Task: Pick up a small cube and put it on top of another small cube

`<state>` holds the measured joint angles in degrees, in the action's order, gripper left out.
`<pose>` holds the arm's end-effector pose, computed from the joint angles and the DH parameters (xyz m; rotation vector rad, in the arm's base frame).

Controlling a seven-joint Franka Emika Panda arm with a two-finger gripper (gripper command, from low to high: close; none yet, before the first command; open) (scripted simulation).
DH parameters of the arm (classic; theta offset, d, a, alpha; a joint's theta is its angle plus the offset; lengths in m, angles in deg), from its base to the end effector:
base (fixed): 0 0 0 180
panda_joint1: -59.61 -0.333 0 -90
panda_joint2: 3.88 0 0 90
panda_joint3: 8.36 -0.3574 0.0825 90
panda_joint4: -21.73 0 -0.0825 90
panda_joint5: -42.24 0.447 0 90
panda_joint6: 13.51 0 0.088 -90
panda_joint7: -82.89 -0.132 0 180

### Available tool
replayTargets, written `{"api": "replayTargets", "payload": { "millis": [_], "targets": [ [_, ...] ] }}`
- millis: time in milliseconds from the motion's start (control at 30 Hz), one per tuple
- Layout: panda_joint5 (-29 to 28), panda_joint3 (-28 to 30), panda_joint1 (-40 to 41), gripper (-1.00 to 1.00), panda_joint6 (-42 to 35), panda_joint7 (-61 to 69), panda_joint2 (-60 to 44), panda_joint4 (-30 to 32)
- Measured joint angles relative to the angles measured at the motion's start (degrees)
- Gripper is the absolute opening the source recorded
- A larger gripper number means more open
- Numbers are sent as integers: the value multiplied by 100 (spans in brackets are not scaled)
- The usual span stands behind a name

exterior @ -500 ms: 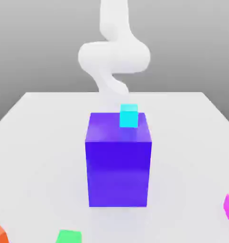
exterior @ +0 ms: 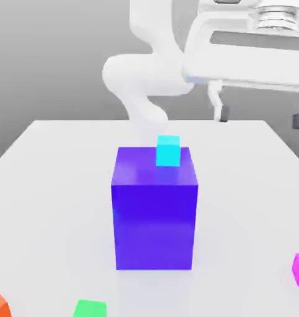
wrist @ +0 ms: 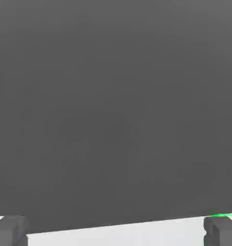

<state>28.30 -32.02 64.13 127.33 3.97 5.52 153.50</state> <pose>0.5401 0.1870 0.4248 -2.7372 1.2760 -0.5870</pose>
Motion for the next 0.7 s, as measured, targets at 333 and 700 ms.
{"api": "replayTargets", "payload": {
  "millis": [333, 700],
  "targets": [
    [-850, -287, -825, 0, 512, -1917, -2067, 0],
    [-1465, 250, -1957, -100, 1606, -3225, -4084, -207]
  ]
}}
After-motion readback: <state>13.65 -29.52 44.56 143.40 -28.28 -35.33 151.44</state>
